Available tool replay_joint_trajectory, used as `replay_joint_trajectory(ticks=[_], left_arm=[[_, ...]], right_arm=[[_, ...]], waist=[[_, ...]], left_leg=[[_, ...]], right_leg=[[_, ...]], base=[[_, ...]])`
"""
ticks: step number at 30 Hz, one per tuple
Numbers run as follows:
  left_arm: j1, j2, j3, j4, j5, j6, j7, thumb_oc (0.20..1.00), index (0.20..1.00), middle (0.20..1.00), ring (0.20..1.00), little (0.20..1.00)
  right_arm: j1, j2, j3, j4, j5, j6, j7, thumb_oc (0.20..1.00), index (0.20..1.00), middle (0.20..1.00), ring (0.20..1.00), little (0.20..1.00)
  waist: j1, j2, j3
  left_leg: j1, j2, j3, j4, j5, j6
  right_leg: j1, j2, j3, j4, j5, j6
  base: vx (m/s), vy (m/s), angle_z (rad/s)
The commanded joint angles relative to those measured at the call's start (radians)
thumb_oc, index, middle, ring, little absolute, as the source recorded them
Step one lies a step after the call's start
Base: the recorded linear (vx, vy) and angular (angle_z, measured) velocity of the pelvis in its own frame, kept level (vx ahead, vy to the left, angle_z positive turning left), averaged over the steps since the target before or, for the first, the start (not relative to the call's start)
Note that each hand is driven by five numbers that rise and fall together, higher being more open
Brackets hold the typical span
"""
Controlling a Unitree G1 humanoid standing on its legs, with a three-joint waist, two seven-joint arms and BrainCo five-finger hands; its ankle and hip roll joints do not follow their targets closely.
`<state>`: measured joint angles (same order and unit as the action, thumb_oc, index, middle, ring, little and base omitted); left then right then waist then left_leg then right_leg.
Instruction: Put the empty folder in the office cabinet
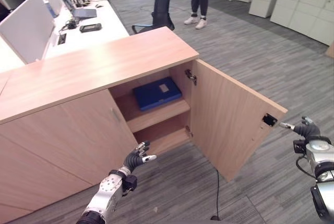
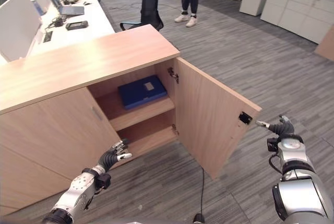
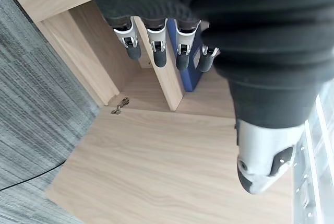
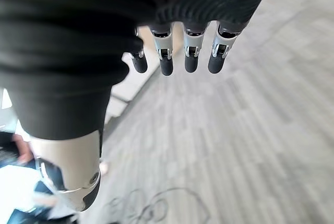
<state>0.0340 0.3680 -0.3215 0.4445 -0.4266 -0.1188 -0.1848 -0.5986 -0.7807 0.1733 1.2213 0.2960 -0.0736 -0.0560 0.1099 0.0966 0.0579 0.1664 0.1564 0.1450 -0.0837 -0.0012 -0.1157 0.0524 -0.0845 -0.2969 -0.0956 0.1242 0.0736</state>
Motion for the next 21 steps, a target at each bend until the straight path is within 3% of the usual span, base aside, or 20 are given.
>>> replay_joint_trajectory(ticks=[1,13,16,21], left_arm=[[-0.005,0.060,-0.047,-0.076,-0.039,-0.031,-0.016,1.000,1.000,1.000,1.000,1.000],[-0.001,0.077,-0.049,-0.109,-0.047,-0.023,-0.019,1.000,1.000,1.000,1.000,1.000],[-0.001,0.074,-0.044,-0.104,-0.045,-0.025,-0.012,1.000,1.000,1.000,1.000,1.000],[0.005,0.051,-0.005,-0.090,-0.049,-0.030,0.008,1.000,1.000,1.000,1.000,1.000]], right_arm=[[-0.093,0.029,0.062,0.060,0.034,-0.033,-0.013,1.000,1.000,1.000,1.000,1.000],[-0.125,0.146,0.063,0.060,0.104,-0.030,-0.003,1.000,1.000,1.000,1.000,1.000],[-0.096,0.183,0.058,0.027,0.128,-0.037,0.001,1.000,1.000,1.000,1.000,1.000],[0.055,0.316,0.081,-0.130,0.136,-0.060,0.020,1.000,1.000,1.000,1.000,1.000]], waist=[[0.017,-0.089,-0.030],[0.087,-0.060,-0.015],[0.085,-0.056,-0.013],[0.060,-0.053,-0.004]], left_leg=[[-0.071,0.026,-0.037,-0.004,0.049,-0.045],[-0.136,-0.004,-0.113,-0.004,0.068,-0.049],[-0.141,-0.008,-0.124,-0.004,0.068,-0.047],[-0.138,-0.010,-0.126,-0.004,0.064,-0.041]], right_leg=[[0.079,-0.081,0.007,0.008,-0.131,0.102],[0.071,-0.109,-0.055,0.008,-0.129,0.110],[0.074,-0.113,-0.061,0.008,-0.131,0.109],[0.077,-0.112,-0.057,0.008,-0.131,0.103]], base=[[-0.01,0.009,0.04],[-0.01,0.005,0.12],[0.01,0.018,0.26],[0.01,0.011,0.07]])
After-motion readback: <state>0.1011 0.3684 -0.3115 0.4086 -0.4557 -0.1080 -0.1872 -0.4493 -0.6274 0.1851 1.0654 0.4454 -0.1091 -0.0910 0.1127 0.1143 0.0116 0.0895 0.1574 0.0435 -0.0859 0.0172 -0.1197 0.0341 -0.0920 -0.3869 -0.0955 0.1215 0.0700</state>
